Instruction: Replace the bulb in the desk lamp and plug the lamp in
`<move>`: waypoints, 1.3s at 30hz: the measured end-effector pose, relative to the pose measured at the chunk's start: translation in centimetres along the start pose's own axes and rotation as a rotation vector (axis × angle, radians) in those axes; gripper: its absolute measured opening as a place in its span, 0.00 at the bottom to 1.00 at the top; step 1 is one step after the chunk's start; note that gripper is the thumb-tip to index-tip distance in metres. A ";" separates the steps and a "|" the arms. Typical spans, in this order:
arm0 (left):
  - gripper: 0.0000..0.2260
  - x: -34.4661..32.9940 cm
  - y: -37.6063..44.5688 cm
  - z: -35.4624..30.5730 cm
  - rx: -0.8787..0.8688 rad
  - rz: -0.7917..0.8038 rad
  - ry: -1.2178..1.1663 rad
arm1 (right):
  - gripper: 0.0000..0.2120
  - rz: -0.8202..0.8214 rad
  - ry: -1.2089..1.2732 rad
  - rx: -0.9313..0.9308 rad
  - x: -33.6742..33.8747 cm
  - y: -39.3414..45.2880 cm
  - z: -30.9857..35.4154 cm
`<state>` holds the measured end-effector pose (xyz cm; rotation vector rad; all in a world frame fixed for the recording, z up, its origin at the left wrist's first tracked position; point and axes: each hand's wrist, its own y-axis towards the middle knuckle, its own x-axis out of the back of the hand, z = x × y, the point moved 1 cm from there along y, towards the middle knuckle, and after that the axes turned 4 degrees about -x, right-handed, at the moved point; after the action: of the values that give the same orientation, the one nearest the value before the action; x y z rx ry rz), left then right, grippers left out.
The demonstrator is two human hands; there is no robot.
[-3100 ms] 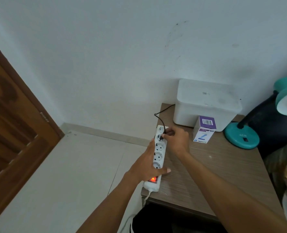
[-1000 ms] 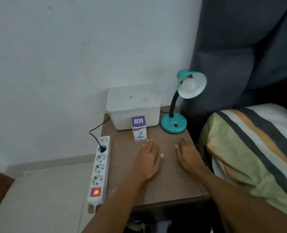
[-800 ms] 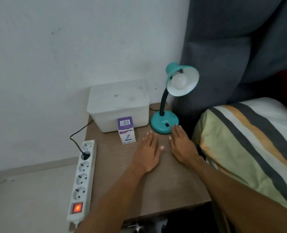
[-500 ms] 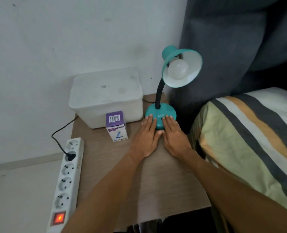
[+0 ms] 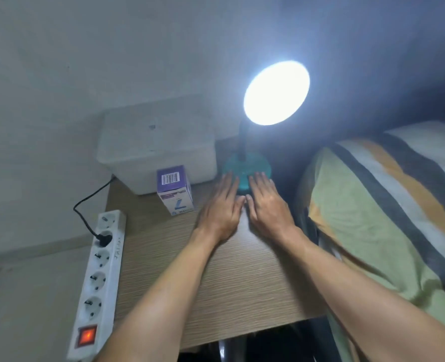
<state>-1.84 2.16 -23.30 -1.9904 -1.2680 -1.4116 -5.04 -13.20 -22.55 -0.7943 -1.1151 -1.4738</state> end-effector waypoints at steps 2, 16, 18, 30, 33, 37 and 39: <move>0.27 0.0 0.0 0.0 -0.002 -0.008 -0.001 | 0.27 -0.010 0.001 0.000 0.0 0.0 0.0; 0.27 0.0 0.0 0.1 -0.012 -0.008 -0.015 | 0.29 -0.022 -0.003 0.010 -0.5 0.2 -0.4; 0.28 0.0 0.0 0.1 -0.016 -0.009 -0.009 | 0.29 -0.015 -0.002 0.009 -0.5 0.2 -0.4; 0.28 0.0 -0.1 -0.1 -0.018 -0.020 -0.017 | 0.28 -0.024 -0.025 -0.004 -0.2 0.4 -0.3; 0.29 -0.2 -0.3 0.0 -0.039 -0.056 -0.014 | 0.29 -0.041 -0.042 -0.001 -0.2 0.4 -0.2; 0.29 -0.2 -0.3 0.1 -0.041 -0.065 0.041 | 0.29 -0.026 -0.047 0.002 -0.1 0.4 -0.2; 0.30 -0.2 -0.4 0.0 -0.042 -0.050 0.055 | 0.29 -0.018 -0.039 -0.009 -0.1 0.2 -0.2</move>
<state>-2.25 2.28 -23.50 -1.9458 -1.2825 -1.5170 -4.82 -13.39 -22.69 -0.8239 -1.1481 -1.4845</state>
